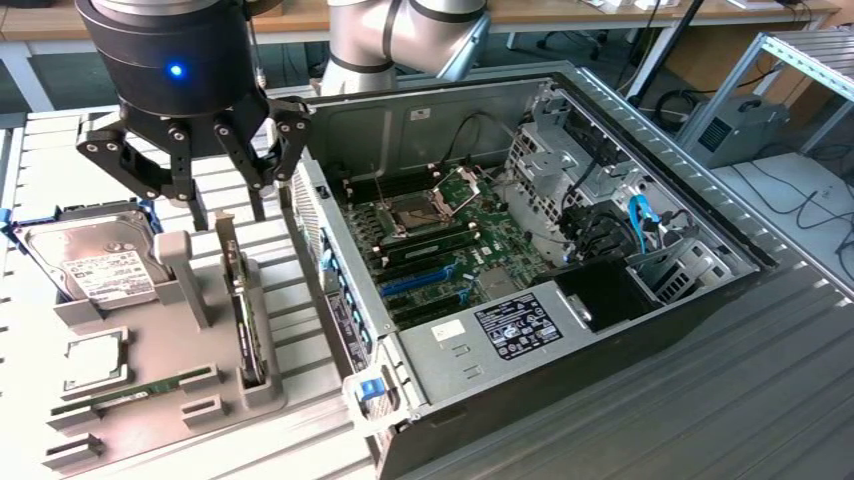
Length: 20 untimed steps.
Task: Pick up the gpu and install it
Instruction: 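Pick up the gpu and move the gpu toward the slot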
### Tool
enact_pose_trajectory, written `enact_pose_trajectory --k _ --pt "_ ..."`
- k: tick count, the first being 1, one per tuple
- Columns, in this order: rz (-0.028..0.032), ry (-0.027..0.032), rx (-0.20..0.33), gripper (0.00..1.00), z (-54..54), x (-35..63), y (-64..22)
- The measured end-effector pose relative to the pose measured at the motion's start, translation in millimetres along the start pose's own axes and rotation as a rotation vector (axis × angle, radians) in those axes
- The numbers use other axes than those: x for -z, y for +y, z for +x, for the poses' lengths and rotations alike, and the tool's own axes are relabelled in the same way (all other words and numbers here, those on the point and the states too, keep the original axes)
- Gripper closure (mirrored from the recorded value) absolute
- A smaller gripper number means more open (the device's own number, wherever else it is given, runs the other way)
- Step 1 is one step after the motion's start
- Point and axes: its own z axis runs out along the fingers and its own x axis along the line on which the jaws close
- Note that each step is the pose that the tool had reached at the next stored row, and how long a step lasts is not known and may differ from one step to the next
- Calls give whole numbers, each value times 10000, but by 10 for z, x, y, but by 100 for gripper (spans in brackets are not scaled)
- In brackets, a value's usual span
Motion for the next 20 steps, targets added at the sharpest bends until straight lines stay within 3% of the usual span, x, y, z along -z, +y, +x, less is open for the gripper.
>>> enact_pose_trajectory --k 20 --pt "0 0 0 52 3 -116 -5"
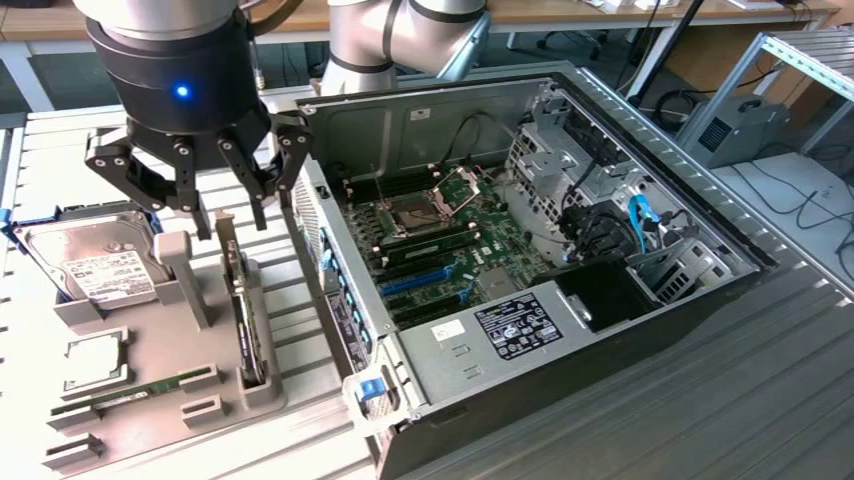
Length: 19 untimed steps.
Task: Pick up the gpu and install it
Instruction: 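Pick up the gpu and move the gpu toward the slot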
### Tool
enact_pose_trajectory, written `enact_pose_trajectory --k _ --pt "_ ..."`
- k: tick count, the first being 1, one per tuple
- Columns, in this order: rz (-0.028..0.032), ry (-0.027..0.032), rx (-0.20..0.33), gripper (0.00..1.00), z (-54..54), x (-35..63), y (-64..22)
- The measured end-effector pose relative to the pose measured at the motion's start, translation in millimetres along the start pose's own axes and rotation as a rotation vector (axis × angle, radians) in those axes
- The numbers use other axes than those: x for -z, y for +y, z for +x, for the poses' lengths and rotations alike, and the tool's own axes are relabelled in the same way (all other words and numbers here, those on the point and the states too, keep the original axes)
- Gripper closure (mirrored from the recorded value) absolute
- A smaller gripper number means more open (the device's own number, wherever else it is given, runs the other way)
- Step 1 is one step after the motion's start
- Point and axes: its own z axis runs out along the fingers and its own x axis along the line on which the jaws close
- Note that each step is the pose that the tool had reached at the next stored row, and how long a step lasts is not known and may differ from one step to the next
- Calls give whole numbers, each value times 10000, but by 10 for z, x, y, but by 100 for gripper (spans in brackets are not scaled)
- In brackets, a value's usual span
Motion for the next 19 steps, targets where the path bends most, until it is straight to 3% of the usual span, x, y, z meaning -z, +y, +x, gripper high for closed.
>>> enact_pose_trajectory --k 19 --pt "0 0 0 52 2 -66 -3"
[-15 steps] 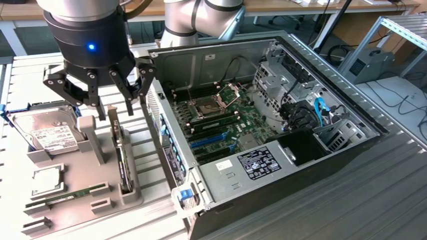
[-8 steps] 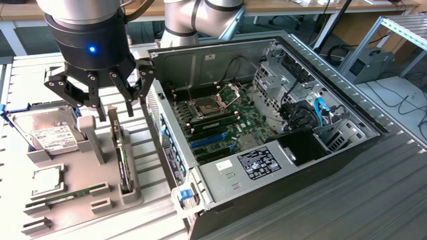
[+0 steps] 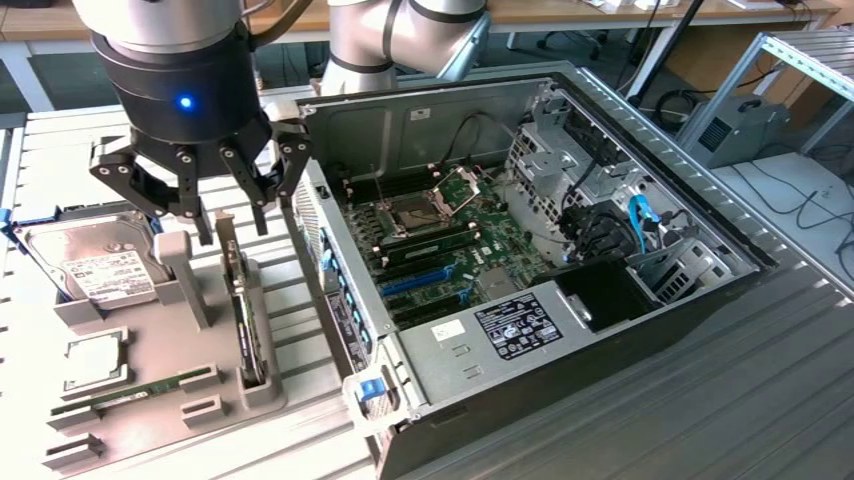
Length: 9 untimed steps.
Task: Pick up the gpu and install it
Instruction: 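Pick up the gpu and move the gpu toward the slot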
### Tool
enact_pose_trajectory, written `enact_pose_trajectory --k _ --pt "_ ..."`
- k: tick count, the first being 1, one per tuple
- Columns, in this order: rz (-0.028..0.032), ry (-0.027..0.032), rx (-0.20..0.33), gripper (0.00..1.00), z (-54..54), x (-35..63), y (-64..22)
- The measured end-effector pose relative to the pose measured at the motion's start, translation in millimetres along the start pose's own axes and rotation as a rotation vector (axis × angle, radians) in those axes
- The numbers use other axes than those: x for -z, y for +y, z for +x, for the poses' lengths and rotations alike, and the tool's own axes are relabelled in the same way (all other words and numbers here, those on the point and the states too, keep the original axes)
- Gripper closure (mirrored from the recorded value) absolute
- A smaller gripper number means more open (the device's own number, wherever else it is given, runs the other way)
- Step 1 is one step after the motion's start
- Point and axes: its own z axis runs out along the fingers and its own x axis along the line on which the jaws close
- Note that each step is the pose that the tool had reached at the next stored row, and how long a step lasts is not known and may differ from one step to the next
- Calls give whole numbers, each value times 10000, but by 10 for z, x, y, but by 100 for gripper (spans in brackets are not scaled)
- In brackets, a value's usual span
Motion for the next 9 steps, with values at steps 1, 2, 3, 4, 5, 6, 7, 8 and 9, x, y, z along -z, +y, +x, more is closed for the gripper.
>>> enact_pose_trajectory --k 1,2,3,4,5,6,7,8,9 --pt "0 0 0 52 0 -2 0" --pt "0 0 0 52 0 -6 0" --pt "1 -1 0 52 0 -11 -1" --pt "0 0 0 52 1 -17 -1" --pt "0 0 0 52 1 -21 -1" --pt "1 0 0 52 1 -24 -1" --pt "1 -1 0 52 1 -27 -1" --pt "1 0 0 52 1 -29 -1" --pt "1 0 0 52 1 -32 -1"
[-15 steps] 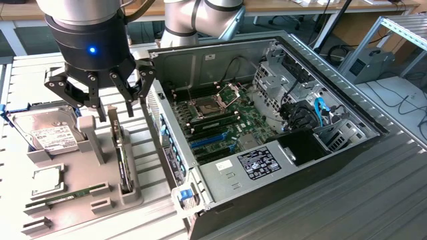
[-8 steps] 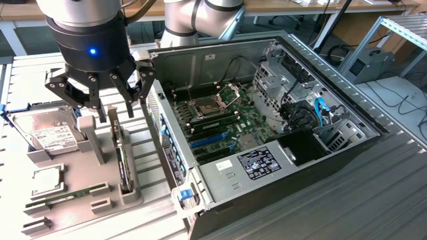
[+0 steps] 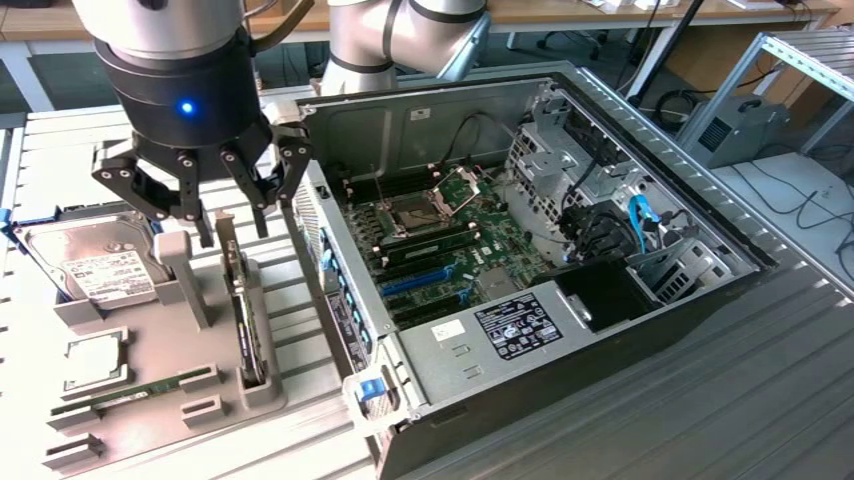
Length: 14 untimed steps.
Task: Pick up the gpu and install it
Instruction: 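Pick up the gpu and move the gpu toward the slot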
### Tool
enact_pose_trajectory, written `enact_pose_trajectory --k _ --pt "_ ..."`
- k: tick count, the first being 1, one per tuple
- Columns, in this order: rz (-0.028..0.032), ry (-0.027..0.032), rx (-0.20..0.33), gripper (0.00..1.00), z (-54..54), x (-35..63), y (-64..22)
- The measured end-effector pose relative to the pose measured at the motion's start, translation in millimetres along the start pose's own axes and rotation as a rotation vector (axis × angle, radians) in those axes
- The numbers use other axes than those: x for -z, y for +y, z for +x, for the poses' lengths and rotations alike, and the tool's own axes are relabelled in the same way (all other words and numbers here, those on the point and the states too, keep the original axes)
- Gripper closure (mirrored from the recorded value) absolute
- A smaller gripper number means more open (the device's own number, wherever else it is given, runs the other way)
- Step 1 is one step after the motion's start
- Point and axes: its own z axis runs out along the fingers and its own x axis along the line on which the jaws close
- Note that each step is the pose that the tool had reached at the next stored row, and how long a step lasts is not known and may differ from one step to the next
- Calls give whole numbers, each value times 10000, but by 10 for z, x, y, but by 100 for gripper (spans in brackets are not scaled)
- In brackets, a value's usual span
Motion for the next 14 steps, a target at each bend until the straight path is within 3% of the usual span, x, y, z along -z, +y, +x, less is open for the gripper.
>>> enact_pose_trajectory --k 14 --pt "1 1 0 52 1 -43 -2"
